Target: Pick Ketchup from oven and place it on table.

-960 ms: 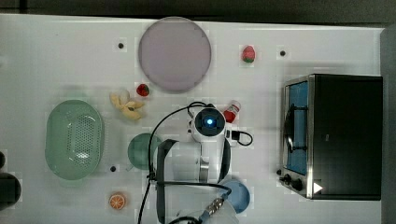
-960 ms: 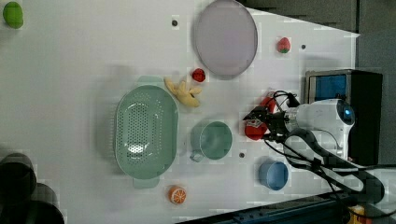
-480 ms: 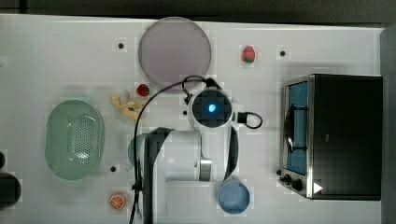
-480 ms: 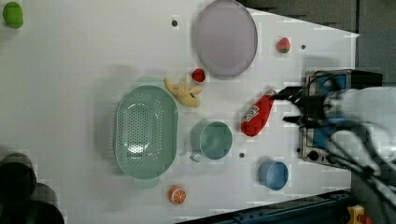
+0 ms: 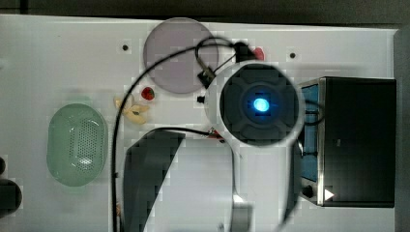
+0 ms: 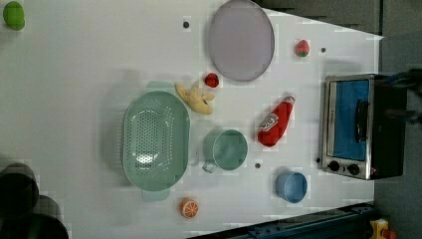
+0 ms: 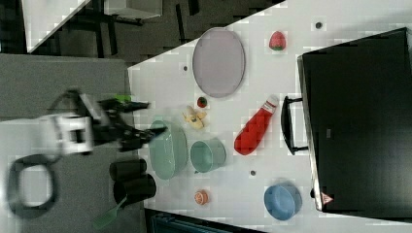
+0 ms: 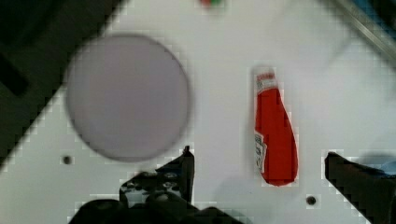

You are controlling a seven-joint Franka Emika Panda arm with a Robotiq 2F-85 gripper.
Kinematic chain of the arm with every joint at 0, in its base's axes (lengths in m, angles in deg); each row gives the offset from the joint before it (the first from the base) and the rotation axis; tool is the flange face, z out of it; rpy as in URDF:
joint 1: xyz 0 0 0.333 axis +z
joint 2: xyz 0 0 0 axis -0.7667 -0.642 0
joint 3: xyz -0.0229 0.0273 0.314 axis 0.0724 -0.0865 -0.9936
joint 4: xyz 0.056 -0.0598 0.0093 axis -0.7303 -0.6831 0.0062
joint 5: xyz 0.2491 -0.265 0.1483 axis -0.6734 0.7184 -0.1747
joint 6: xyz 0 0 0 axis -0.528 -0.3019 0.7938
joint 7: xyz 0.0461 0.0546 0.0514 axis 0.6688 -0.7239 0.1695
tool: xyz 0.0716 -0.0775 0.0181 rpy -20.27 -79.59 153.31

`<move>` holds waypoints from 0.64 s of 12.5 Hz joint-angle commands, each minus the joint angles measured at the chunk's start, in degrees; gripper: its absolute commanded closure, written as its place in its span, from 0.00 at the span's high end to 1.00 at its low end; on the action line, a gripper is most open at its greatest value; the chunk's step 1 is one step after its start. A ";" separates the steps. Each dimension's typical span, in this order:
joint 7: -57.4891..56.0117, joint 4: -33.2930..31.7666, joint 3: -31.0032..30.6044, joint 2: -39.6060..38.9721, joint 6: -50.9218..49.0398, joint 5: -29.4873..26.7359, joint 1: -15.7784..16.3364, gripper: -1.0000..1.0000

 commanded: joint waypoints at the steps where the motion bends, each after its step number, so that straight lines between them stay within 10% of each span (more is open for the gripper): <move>1: 0.24 5.85 -0.79 -0.18 -5.63 -0.92 0.64 1.00; 8: 0.24 10.23 -0.80 -0.53 -12.18 -0.92 0.64 1.00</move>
